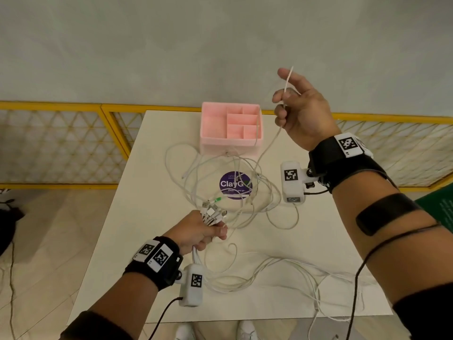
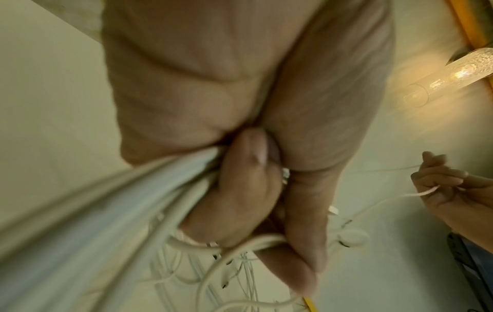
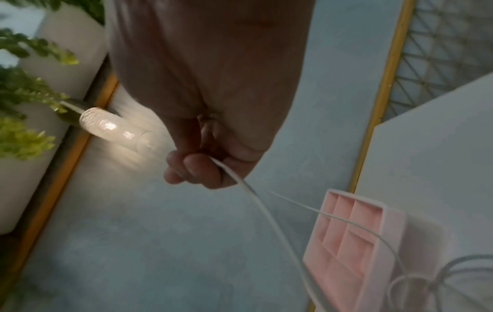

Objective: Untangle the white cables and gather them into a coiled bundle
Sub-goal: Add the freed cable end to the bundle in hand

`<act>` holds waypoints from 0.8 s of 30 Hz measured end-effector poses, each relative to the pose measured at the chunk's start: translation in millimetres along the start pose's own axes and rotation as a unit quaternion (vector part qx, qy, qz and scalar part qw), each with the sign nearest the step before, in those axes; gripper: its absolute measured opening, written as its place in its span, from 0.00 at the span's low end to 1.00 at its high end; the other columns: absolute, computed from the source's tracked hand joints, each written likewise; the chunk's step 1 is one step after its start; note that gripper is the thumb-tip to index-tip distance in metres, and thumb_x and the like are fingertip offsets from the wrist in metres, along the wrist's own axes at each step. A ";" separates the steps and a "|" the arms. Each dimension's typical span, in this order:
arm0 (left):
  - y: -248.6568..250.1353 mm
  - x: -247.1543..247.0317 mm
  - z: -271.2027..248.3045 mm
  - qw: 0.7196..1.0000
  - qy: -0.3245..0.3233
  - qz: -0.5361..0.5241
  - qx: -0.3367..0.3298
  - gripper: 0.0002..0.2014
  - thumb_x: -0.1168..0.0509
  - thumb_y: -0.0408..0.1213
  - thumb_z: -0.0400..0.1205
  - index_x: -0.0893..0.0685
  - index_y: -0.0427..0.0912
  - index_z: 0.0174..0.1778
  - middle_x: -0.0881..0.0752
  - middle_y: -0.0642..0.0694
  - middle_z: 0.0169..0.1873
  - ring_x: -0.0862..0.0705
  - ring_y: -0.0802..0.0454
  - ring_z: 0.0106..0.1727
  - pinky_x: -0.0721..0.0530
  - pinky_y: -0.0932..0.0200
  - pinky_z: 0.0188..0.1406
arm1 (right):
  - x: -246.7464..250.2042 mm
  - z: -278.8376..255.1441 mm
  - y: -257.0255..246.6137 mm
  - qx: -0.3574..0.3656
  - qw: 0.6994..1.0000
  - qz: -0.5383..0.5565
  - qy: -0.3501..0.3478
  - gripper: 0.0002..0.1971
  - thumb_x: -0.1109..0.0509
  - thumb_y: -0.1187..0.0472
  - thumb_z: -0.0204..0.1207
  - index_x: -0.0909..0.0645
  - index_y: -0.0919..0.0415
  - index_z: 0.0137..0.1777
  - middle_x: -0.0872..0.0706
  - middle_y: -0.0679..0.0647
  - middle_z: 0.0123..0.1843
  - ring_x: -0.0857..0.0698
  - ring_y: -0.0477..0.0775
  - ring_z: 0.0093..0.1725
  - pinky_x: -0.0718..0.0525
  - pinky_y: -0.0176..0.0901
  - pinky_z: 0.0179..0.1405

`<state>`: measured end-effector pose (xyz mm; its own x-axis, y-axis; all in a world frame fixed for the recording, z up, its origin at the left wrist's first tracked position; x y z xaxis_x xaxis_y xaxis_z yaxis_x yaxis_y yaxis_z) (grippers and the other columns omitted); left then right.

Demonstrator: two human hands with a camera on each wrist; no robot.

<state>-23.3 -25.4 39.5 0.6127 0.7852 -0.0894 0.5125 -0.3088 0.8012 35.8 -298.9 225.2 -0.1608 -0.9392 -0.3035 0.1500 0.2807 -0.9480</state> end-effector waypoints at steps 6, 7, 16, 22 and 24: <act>10.5 1.7 5.3 0.981 0.111 -0.153 -0.033 0.05 0.27 0.32 0.82 0.14 0.34 0.48 0.11 0.41 0.39 0.36 0.59 0.21 0.41 0.67 0.16 | -3.1 -30.5 55.7 -0.074 0.969 -0.218 -0.093 0.19 0.38 0.77 0.77 0.11 0.58 0.54 0.15 0.56 0.37 0.25 0.53 0.27 0.29 0.41 0.27; 14.0 2.6 6.3 0.976 0.120 -0.180 -0.036 0.06 0.27 0.33 0.82 0.14 0.33 0.49 0.10 0.41 0.40 0.37 0.59 0.21 0.41 0.67 0.15 | -5.0 -41.5 70.2 -0.096 0.956 -0.249 -0.120 0.15 0.35 0.75 0.79 0.10 0.59 0.53 0.13 0.56 0.36 0.23 0.53 0.27 0.26 0.41 0.28; 35.0 -4.3 8.6 0.949 0.132 -0.276 -0.072 0.04 0.32 0.33 0.85 0.15 0.36 0.52 0.08 0.42 0.46 0.39 0.60 0.18 0.43 0.67 0.13 | -30.7 -115.8 152.8 -0.268 0.907 -0.248 -0.210 0.07 0.36 0.72 0.82 0.16 0.69 0.53 0.11 0.66 0.39 0.12 0.59 0.32 0.15 0.45 0.35; 35.8 -9.8 4.2 0.946 0.109 -0.298 -0.068 0.06 0.38 0.30 0.84 0.15 0.35 0.49 0.10 0.41 0.47 0.40 0.59 0.19 0.44 0.67 0.14 | -35.4 -125.5 165.7 -0.278 0.923 -0.207 -0.165 0.03 0.35 0.70 0.83 0.20 0.65 0.49 0.10 0.71 0.42 0.09 0.61 0.38 0.20 0.44 0.37; 34.8 -9.0 3.4 0.956 0.129 -0.251 -0.083 0.05 0.33 0.33 0.85 0.14 0.34 0.48 0.10 0.42 0.43 0.39 0.59 0.19 0.42 0.66 0.14 | -35.0 -122.8 162.4 -0.267 0.908 -0.264 -0.187 0.03 0.33 0.68 0.82 0.18 0.64 0.48 0.08 0.68 0.45 0.10 0.53 0.39 0.21 0.38 0.36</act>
<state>-9.0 -45.0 66.2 0.1341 0.9250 -0.3555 0.5880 0.2145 0.7799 -54.0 -196.1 70.1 0.2845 -0.9441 0.1665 -0.3620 -0.2666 -0.8932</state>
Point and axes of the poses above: each hand's wrist, its own z-axis towards the middle knuckle, its own x-axis out of the back of the hand, y = z × x, the point moved 2 cm from there along z, towards the middle knuckle
